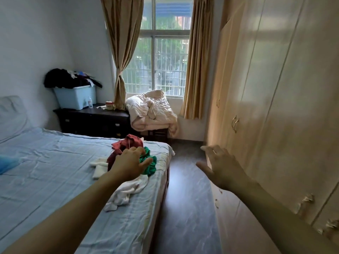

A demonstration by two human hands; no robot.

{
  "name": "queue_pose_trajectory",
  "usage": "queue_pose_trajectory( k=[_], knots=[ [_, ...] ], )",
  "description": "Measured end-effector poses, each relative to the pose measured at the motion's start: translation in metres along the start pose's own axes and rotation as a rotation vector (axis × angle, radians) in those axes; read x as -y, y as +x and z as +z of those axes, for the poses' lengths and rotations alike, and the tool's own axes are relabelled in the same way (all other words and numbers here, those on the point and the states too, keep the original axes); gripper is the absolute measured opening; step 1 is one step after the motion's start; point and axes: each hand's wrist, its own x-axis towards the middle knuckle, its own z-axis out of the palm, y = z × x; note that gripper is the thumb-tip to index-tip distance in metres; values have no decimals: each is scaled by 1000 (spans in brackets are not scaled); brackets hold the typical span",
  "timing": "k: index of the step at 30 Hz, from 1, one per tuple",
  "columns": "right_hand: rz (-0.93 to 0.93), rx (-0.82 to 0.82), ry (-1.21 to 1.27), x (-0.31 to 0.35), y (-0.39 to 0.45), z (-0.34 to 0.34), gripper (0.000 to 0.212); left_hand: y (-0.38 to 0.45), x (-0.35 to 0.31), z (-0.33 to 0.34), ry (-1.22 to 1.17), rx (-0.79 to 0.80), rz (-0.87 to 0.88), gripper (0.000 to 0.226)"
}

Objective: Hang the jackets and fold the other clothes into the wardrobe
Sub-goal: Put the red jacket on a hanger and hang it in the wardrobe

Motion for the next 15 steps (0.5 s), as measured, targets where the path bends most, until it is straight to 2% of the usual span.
queue_pose_trajectory(
  k=[15],
  knots=[
    [65,81,20,-54,267,116,61,284,63,112,-162,26,49,46]
  ],
)
